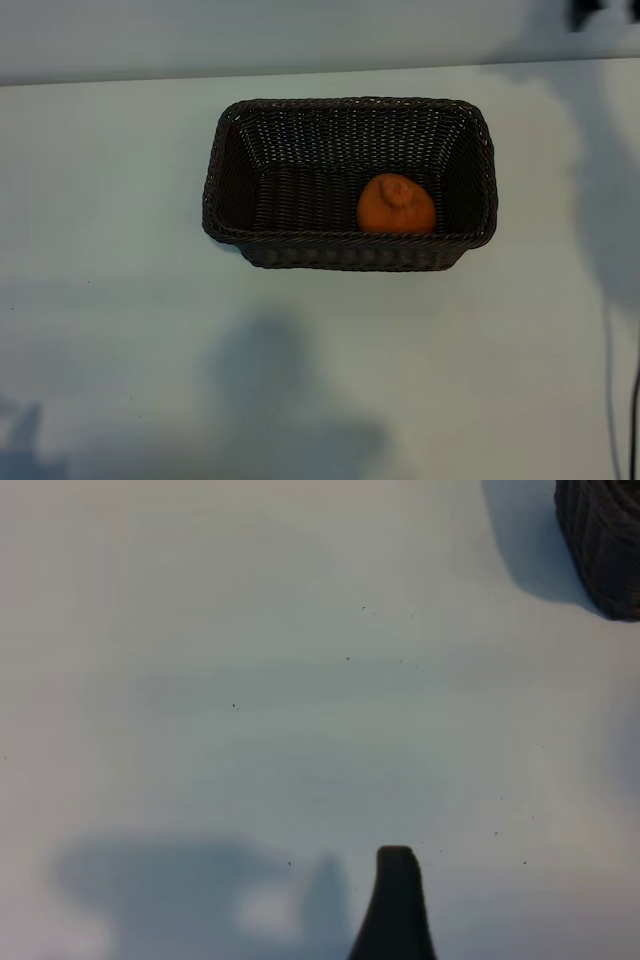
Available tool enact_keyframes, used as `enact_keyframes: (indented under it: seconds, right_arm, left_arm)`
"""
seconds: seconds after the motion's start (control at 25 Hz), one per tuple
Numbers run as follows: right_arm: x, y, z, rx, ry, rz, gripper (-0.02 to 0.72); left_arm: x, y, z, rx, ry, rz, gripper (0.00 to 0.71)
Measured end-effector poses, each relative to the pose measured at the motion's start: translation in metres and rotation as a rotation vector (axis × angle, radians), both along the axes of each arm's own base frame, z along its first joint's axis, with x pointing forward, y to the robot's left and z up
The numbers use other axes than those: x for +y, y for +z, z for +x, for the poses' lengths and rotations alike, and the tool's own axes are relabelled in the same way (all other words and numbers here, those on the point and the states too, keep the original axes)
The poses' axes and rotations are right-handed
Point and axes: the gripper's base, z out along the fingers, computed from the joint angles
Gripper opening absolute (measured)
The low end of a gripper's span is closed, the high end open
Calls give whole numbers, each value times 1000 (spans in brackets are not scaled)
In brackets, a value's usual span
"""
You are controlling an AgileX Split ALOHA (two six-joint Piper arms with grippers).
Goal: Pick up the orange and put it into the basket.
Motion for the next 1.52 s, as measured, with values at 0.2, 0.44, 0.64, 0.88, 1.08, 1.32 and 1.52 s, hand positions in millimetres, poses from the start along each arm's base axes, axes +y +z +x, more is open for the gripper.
enact_keyframes:
  seconds: [0.2,0.44,0.64,0.88,1.08,1.32,1.52]
  right_arm:
    - [-68,2,-11,-13,-130,67,581]
    - [-83,33,-32,-90,-167,120,579]
    - [-68,79,-89,-147,-156,104,579]
    - [-36,135,-193,-280,-139,68,579]
    - [0,178,-307,-516,-121,12,579]
    - [40,179,-440,-803,-103,-72,579]
    - [56,144,-496,-995,-119,-118,579]
  left_arm:
    - [0,0,0,0,0,0,594]
    - [0,0,0,0,2,-3,594]
    - [0,0,0,0,1,-2,594]
    - [0,0,0,0,1,-2,594]
    - [0,0,0,0,1,-2,594]
    - [0,0,0,0,1,-2,594]
    - [0,0,0,0,1,-2,594]
